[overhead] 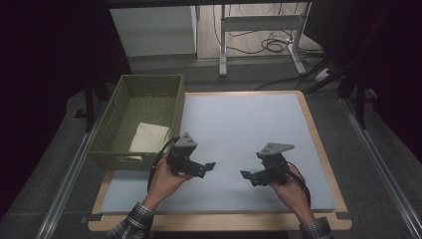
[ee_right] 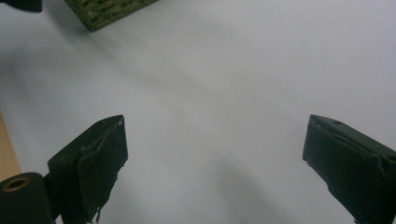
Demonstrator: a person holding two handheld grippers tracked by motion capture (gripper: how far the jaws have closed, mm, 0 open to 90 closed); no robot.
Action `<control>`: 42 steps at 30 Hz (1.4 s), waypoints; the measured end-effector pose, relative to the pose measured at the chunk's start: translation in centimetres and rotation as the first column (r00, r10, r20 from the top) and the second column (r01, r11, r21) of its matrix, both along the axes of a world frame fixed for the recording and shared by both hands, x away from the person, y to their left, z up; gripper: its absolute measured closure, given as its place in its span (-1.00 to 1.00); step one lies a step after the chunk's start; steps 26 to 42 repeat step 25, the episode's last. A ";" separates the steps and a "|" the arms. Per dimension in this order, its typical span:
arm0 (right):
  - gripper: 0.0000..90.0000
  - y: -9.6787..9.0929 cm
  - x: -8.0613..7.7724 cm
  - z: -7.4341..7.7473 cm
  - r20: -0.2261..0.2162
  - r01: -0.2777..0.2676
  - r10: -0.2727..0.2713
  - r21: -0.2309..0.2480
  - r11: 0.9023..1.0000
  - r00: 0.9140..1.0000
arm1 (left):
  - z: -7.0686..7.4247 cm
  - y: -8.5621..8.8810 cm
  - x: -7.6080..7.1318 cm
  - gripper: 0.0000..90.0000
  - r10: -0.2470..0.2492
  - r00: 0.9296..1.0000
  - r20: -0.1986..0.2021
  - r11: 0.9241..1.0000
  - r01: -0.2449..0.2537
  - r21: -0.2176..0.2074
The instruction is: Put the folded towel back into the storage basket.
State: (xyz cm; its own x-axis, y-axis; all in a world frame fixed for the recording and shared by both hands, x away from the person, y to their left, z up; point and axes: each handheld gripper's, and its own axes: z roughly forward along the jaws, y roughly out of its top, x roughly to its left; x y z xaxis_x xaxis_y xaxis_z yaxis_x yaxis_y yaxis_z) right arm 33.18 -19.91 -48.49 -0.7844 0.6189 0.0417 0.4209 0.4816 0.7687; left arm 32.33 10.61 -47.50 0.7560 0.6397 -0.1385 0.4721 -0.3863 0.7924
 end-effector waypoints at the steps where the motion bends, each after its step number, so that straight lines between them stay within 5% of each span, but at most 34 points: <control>1: -0.86 -0.5 -0.1 -0.2 -0.001 0.003 -0.003 0.001 1.000 1.000 | -0.5 -0.2 -0.2 -0.95 -0.005 1.000 -0.004 1.000 0.005 0.000; 10: -0.89 -3.7 -1.0 -2.2 0.006 0.043 -0.043 -0.036 0.998 0.999 | -4.6 -1.2 -1.4 -0.95 0.006 1.000 -0.029 0.998 -0.004 0.066; 16: -0.89 -4.9 -1.1 -4.0 0.001 0.074 -0.074 -0.078 0.994 0.997 | -7.2 -1.5 -1.7 -0.96 0.038 0.999 -0.037 0.987 -0.032 0.159; 22: -0.90 -5.1 -1.1 -4.8 0.006 0.086 -0.086 -0.130 0.988 0.996 | -7.2 -1.7 -1.8 -0.96 0.045 0.999 -0.025 0.983 -0.039 0.181; 42: -0.90 -5.1 -1.1 -4.9 0.007 0.087 -0.086 -0.130 0.988 0.996 | -7.3 -1.7 -1.8 -0.96 0.045 0.999 -0.022 0.982 -0.040 0.183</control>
